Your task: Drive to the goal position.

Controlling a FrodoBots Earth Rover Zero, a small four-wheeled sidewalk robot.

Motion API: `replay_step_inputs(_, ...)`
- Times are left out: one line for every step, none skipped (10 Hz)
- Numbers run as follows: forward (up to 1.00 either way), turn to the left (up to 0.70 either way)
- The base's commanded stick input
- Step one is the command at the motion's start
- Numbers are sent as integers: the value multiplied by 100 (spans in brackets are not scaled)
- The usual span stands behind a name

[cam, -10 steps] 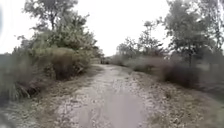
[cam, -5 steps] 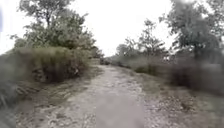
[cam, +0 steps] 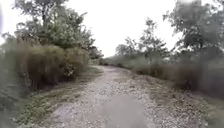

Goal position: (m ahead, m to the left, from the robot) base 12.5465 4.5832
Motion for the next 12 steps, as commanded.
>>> replay_step_inputs(70,-30)
replay_step_inputs(70,-20)
replay_step_inputs(70,-9)
replay_step_inputs(70,0)
replay_step_inputs(70,0)
replay_step_inputs(70,0)
replay_step_inputs(70,0)
replay_step_inputs(70,0)
replay_step_inputs(70,0)
replay_step_inputs(70,0)
replay_step_inputs(70,0)
replay_step_inputs(70,0)
